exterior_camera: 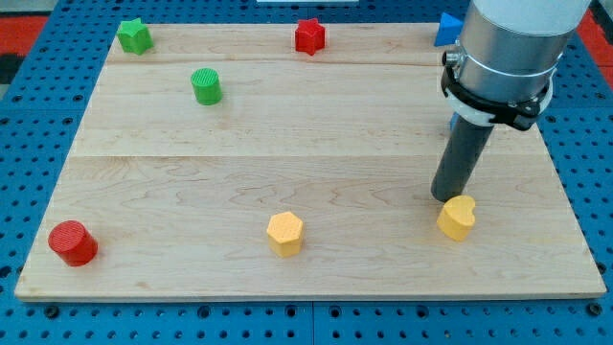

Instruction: Move the yellow heart down and right

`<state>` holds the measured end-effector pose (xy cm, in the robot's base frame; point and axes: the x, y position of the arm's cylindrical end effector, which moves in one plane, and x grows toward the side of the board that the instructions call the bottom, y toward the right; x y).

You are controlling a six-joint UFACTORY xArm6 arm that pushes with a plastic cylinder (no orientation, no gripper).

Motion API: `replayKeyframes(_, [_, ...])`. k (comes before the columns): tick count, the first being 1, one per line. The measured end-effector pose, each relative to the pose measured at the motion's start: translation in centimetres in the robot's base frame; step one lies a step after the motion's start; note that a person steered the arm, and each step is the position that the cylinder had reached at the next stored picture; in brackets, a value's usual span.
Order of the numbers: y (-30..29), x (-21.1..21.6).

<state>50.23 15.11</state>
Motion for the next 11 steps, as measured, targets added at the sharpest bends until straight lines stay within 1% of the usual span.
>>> replayKeyframes(2, [-3.1, 0.1])
replayKeyframes(3, [-3.3, 1.1])
replayKeyframes(5, [-0.6, 2.2])
replayKeyframes(7, [0.2, 4.7])
replayKeyframes(8, [0.5, 5.2])
replayKeyframes(11, [2.3, 5.2])
